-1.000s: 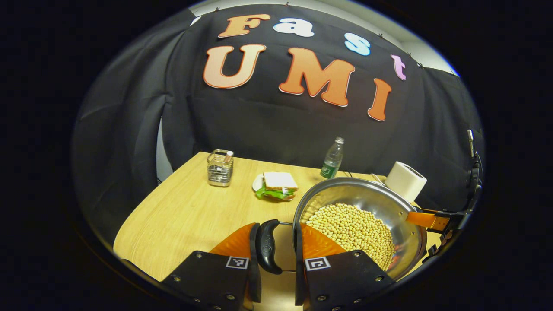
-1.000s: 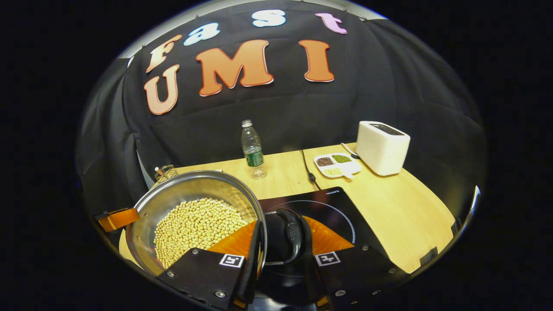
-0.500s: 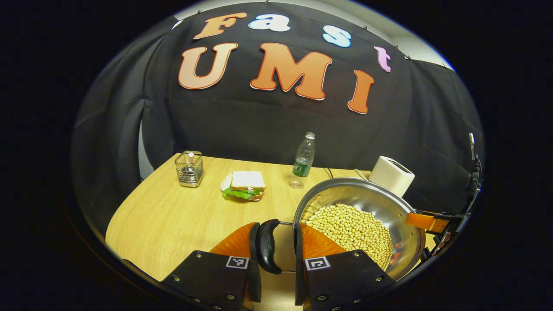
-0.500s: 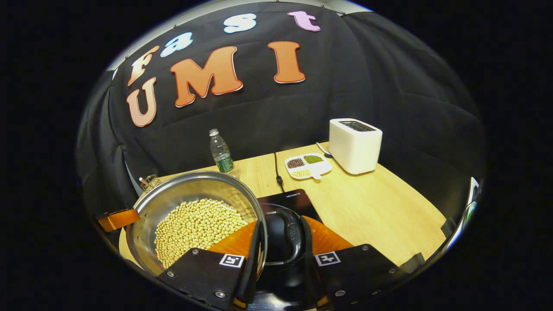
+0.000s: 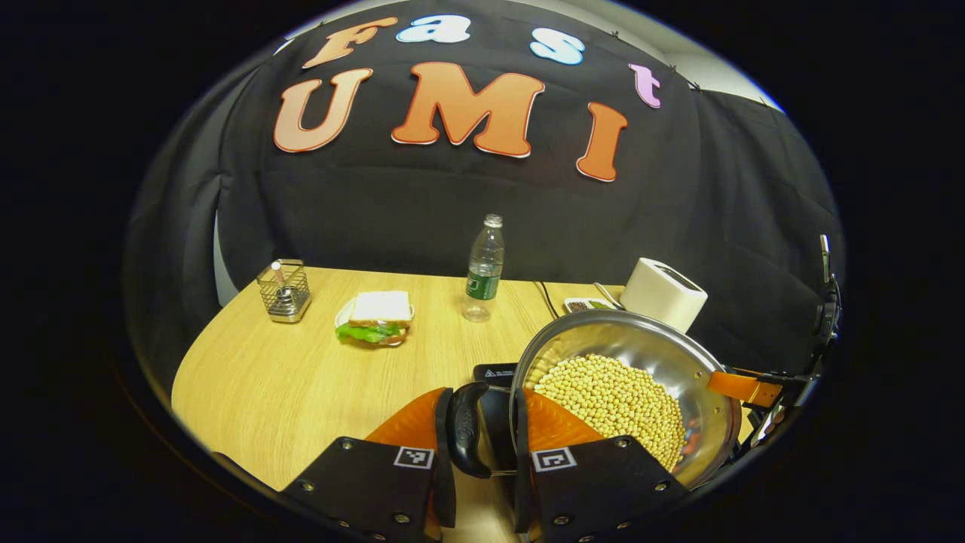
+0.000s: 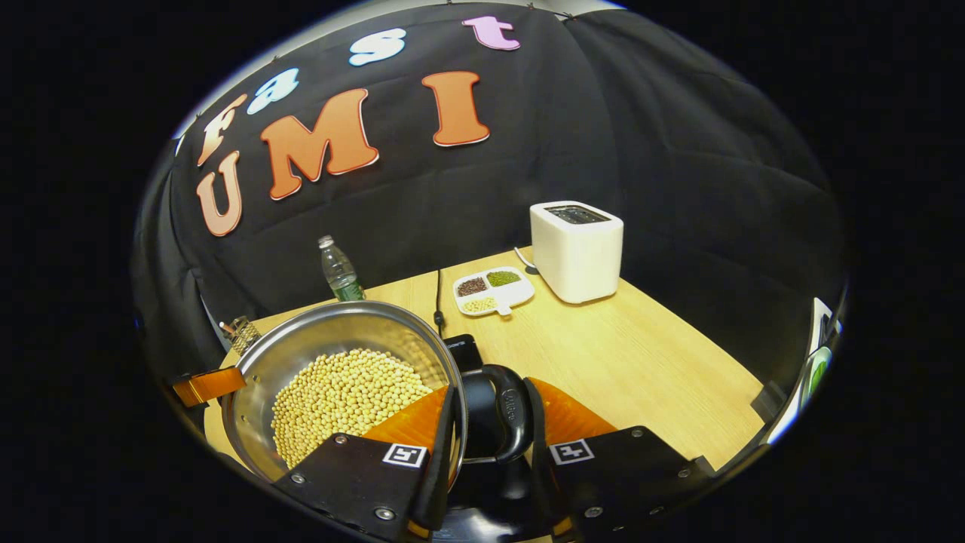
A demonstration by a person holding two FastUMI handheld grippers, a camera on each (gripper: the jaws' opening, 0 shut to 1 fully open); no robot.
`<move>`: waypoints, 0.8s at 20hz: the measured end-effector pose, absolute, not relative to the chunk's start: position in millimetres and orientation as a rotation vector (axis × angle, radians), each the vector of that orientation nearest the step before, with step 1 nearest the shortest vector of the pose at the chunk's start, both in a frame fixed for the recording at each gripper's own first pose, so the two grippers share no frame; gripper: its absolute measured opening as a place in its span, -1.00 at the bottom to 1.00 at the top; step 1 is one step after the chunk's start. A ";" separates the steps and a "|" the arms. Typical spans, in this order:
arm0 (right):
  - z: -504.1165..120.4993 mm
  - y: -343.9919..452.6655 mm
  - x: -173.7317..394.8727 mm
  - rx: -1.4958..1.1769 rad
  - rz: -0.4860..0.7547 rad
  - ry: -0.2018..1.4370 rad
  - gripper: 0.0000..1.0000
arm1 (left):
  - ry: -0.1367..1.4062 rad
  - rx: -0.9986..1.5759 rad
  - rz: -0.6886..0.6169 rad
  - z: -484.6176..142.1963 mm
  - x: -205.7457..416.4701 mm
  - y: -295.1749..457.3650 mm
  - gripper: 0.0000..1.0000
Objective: First push the handle of the pot to place it horizontally, then grasp the pot with both hands and set it on the induction cooktop.
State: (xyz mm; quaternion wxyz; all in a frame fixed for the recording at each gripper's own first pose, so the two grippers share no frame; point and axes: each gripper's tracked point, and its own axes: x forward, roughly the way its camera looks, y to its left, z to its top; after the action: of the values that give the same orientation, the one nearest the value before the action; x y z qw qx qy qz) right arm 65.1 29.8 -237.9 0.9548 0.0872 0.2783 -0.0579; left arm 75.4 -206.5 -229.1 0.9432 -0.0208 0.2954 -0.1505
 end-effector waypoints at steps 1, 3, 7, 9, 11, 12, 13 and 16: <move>-239.8 28.4 66.9 0.178 -0.121 0.569 -0.10 | 0.607 -0.043 -0.308 -230.8 74.2 -211.8 -0.36; -245.1 22.3 69.9 0.176 -0.126 0.576 -0.10 | 0.619 -0.048 -0.310 -237.7 75.6 -220.2 -0.36; -257.3 16.2 72.9 0.176 -0.126 0.596 -0.10 | 0.636 -0.030 -0.309 -248.0 78.4 -226.6 -0.35; -264.1 17.6 73.2 0.182 -0.126 0.610 -0.10 | 0.642 -0.027 -0.305 -251.8 80.3 -227.7 -0.36; -268.2 19.6 72.5 0.182 -0.127 0.626 -0.10 | 0.652 -0.024 -0.303 -256.1 80.1 -227.6 -0.36; -269.5 20.4 72.0 0.182 -0.126 0.630 -0.10 | 0.656 -0.026 -0.301 -259.4 81.4 -225.9 -0.36; -267.8 20.8 73.1 0.177 -0.127 0.623 -0.10 | 0.659 -0.035 -0.300 -262.0 81.4 -225.0 -0.36; -266.6 22.2 72.7 0.152 -0.120 0.630 -0.17 | 0.664 -0.052 -0.302 -265.7 83.4 -220.3 -0.36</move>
State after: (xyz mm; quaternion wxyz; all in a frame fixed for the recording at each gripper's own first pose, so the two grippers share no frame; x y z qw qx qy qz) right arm 72.7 22.2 -266.6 0.9463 0.0745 0.3091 -0.0589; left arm 83.4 -220.3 -265.7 0.9339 -0.0255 0.3246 -0.1474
